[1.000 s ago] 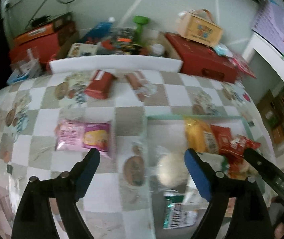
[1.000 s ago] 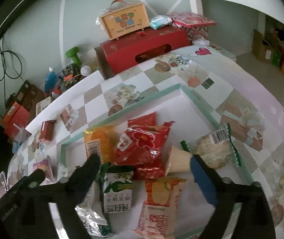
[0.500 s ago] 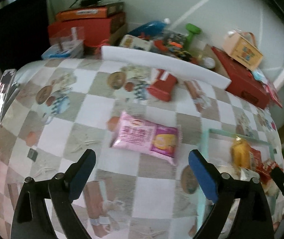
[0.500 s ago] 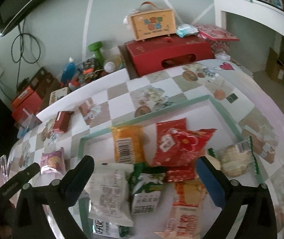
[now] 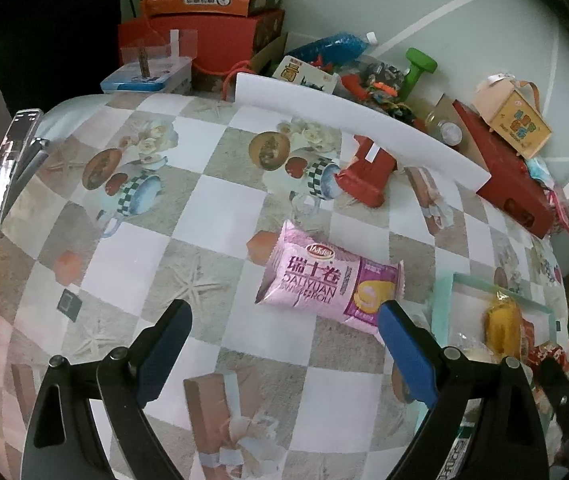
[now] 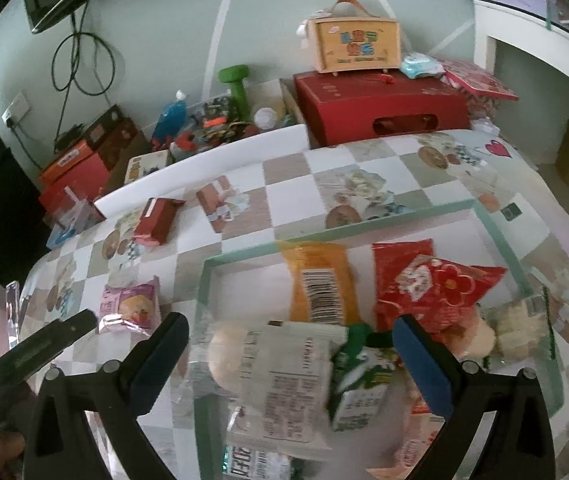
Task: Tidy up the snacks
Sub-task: 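Move both open grippers back toward the remaining snacks, then grasp the pink-purple roll bag with the left gripper while the right grasps the red box packet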
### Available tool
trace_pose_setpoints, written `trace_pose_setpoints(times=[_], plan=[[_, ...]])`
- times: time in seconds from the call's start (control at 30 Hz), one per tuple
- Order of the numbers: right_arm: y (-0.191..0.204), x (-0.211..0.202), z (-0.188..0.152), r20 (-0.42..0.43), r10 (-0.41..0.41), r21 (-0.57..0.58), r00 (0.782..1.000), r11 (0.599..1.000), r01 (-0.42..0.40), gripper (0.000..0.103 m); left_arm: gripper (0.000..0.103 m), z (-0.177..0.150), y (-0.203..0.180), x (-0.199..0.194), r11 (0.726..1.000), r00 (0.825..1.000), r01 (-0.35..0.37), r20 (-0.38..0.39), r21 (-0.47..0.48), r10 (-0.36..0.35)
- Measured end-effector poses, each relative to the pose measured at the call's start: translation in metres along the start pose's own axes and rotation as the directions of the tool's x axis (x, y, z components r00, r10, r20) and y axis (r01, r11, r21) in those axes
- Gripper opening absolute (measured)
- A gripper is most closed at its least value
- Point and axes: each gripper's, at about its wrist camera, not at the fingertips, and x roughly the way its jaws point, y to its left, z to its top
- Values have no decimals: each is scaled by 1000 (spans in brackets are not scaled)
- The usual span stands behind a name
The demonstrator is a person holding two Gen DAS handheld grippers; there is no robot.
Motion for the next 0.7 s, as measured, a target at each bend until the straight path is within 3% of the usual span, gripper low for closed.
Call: trace_pose_setpoints(times=[0.33,0.5,0.7], plan=[[0,-6,3,53,-21,12,998,1000,20,103,94,17,-21,30,1000,999,0,-32,-18,-1],[-4,-5,4,54,-27,27,998,999,26,103,94,27,-27,42,998,999,-48,-22,-34,48],[-4,-5,3,55,-29,26,998,999,28,103,94,26,-28,52,997,995,-81,-51,15,82]])
